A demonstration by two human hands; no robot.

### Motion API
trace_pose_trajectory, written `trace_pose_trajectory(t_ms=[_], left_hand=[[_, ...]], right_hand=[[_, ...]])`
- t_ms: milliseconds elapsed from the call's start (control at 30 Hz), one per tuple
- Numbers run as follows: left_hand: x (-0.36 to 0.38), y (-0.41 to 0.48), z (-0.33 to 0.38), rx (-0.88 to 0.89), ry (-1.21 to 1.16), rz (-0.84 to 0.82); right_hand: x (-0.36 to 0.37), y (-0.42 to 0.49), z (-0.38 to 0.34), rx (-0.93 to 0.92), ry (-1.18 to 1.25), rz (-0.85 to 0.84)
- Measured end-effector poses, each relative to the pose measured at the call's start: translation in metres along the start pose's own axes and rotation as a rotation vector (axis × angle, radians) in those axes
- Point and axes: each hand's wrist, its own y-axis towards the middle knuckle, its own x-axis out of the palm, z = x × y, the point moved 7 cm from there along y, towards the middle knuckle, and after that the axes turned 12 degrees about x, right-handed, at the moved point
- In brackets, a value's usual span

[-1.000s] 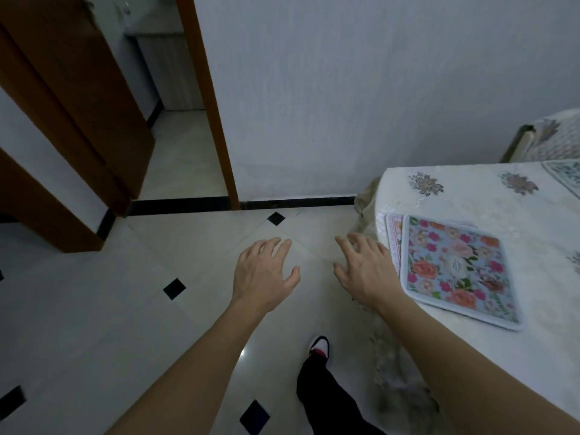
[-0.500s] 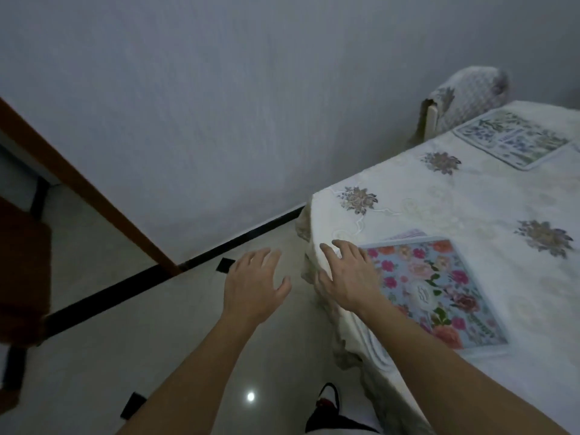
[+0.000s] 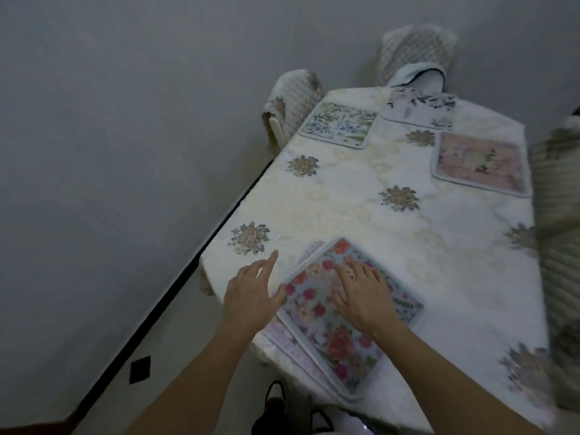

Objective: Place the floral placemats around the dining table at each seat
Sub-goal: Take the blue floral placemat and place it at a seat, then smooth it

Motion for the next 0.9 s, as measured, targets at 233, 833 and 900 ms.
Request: trace_pose_trajectory(t_ms=[233,833,900], left_hand=[[0.045,0.057,0.007,0.154,-0.165,-0.129],[0.129,0.095,-0.009,0.150,-0.276,-0.329],[0.132,0.098,-0.009,0.121,-0.308,-0.327]], right_hand=[[0.012,-0.033,0.060,0.381,0.007,0.002],[0.084,-0.110,0.090,1.141,0.669,-0.047],[0.092,-0.112,0.092,1.216,0.756,-0.014]])
